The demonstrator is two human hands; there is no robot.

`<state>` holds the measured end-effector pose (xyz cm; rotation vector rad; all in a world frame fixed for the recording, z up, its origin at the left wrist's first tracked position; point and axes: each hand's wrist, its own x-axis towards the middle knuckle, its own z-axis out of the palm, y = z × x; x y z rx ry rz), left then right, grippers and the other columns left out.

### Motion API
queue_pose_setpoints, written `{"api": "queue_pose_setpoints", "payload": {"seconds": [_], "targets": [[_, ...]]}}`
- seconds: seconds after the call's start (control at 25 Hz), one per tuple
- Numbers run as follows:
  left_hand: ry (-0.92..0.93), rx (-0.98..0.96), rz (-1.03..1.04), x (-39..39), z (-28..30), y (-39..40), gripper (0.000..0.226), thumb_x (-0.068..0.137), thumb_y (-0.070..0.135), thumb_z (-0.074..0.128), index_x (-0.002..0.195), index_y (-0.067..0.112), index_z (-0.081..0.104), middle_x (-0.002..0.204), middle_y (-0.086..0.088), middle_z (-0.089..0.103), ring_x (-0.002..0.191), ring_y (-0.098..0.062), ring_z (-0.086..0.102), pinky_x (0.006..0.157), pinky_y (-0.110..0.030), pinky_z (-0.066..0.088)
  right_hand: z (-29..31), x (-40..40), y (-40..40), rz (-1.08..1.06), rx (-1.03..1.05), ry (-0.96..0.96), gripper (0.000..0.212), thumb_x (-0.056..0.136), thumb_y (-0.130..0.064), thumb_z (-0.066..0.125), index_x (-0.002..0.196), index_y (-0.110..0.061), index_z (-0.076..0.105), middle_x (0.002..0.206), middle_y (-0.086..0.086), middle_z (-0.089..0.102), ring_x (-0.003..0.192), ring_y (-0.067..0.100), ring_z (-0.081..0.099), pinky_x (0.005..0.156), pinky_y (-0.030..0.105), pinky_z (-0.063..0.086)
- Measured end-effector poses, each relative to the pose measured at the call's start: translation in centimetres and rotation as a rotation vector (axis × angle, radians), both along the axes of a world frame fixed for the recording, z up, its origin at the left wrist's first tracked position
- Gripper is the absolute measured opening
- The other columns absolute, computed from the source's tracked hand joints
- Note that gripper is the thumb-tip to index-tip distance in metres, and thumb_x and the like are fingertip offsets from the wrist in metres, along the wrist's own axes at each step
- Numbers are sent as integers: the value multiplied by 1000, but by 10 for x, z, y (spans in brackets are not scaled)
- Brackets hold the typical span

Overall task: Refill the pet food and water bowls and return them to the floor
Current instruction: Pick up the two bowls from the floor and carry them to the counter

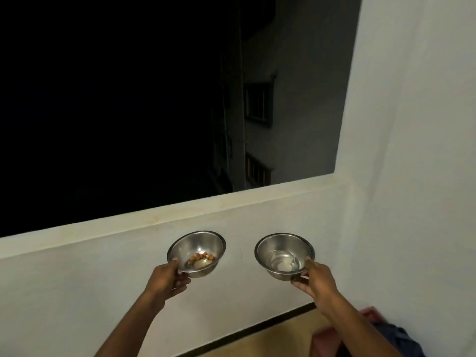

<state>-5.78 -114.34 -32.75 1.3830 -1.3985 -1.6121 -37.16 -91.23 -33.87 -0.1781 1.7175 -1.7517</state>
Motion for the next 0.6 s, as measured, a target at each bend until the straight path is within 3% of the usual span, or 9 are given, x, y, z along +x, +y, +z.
{"api": "queue_pose_setpoints", "payload": {"seconds": [0.12,0.28,0.6], "targets": [[35,-47,-87,-12,73,9,43,113,33,46,108,-6,64,98,-32,79,87,-36,78,77,-43,65,74,8,34,-54,-34,45,28,110,-18,55,124,4,62,100,19,63,95,36,71,89,53,64],[53,-80,-248,-21,124,24,39,114,33,44,117,-4,57,103,-34,76,89,-38,78,66,-37,67,129,32,77,-133,-61,63,30,110,-19,55,126,5,62,97,16,61,95,33,71,89,55,65],[-5,-119,-603,-27,174,81,43,113,37,46,115,-2,63,95,-30,81,100,-40,78,80,-45,64,178,119,194,-331,-104,29,17,110,-18,55,103,-3,62,101,20,59,105,40,70,83,51,66]]}}
